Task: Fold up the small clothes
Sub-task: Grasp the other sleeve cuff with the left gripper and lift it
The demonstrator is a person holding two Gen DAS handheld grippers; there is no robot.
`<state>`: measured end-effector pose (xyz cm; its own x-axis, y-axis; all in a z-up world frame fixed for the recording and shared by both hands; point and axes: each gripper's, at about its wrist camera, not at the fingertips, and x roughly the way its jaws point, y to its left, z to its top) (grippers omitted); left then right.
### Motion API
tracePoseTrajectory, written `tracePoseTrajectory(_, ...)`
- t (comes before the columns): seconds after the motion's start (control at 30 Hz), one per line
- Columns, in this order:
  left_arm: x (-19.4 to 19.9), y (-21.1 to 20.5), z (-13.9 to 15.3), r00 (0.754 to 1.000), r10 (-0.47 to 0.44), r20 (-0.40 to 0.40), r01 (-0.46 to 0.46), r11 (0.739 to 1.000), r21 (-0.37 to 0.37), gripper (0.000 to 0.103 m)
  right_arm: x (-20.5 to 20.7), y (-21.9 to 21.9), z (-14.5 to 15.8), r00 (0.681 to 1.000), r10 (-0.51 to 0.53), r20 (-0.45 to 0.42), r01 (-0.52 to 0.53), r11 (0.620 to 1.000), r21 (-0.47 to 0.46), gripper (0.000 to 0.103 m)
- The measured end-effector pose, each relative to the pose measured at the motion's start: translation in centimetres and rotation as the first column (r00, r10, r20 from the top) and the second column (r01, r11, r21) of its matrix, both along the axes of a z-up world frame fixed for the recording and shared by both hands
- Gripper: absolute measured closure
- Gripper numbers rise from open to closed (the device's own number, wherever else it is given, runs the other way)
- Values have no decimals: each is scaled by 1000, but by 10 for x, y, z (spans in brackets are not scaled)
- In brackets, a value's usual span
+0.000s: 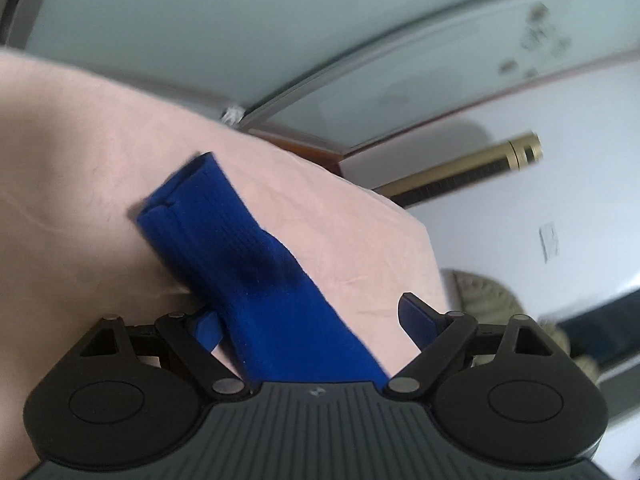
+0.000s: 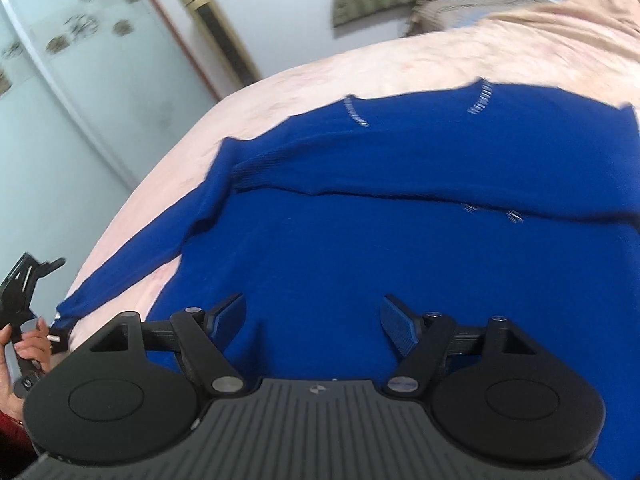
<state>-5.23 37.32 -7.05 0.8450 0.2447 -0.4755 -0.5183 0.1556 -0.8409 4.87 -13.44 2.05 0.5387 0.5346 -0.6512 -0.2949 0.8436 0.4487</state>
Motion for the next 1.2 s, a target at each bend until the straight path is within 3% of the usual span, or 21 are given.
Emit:
tracePoseTrajectory(0.1, 4, 10, -3, 999, 32, 15, -31, 999, -34, 16, -5, -7, -2, 1000, -14, 7, 14, 1000, -2, 25)
tracePoseTrajectory(0.17, 11, 14, -1, 999, 35, 0, -35, 999, -27, 50, -5, -9, -5, 1000, -23, -7, 23, 1000, -9, 25)
tracePoseTrajectory(0.2, 16, 18, 0, 1000, 13, -14, -14, 1000, -20, 82, -5, -9, -6, 1000, -27, -11, 27, 1000, -12, 25)
tracePoseTrajectory(0.23, 21, 20, -3, 999, -9, -41, 8, 1000, -26, 93, -6, -9, -7, 999, -31, -12, 31, 999, -13, 25)
tracePoseTrajectory(0.33, 18, 14, -8, 997, -3, -83, 1, 1000, -23, 97, -8, -8, -6, 1000, -28, -2, 28, 1000, -14, 25)
tracePoseTrajectory(0.47, 30, 3, 13, 985, -6, -171, 28, 991, 128, 97, -11, -7, -3, 999, -18, 32, 20, 997, -75, 25)
tracePoseTrajectory(0.57, 42, 6, 46, 980, 9, -198, 44, 965, 260, 97, -15, -14, -2, 999, -18, 43, 22, 996, -92, 24)
tracePoseTrajectory(0.67, 65, 16, 85, 968, 89, -236, 22, 903, 430, 97, -14, -23, -4, 998, -43, 34, 45, 997, -65, 24)
tracePoseTrajectory(0.73, 85, 18, 108, 952, 161, -262, 8, 839, 544, 97, -15, -29, -7, 998, -59, 24, 60, 997, -48, 24)
tracePoseTrajectory(0.83, 114, 6, 133, 944, 167, -284, 47, 785, 618, 97, -16, -36, -11, 997, -75, 12, 76, 997, -35, 24)
tracePoseTrajectory(0.93, 145, -27, 149, 954, 87, -287, 133, 736, 664, 97, -17, -42, -13, 996, -88, 9, 88, 996, -28, 24)
tracePoseTrajectory(1.03, 178, -72, 162, 954, -36, -298, 250, 644, 723, 97, -20, -46, -13, 995, -97, 12, 98, 995, -22, 24)
tracePoseTrajectory(1.1, 199, -105, 166, 939, -133, -318, 333, 585, 740, 97, -20, -49, -13, 994, -105, 14, 105, 994, -21, 24)
tracePoseTrajectory(1.2, 229, -158, 164, 884, -279, -375, 467, 475, 746, 97, -21, -56, -14, 992, -125, 12, 125, 992, -15, 24)
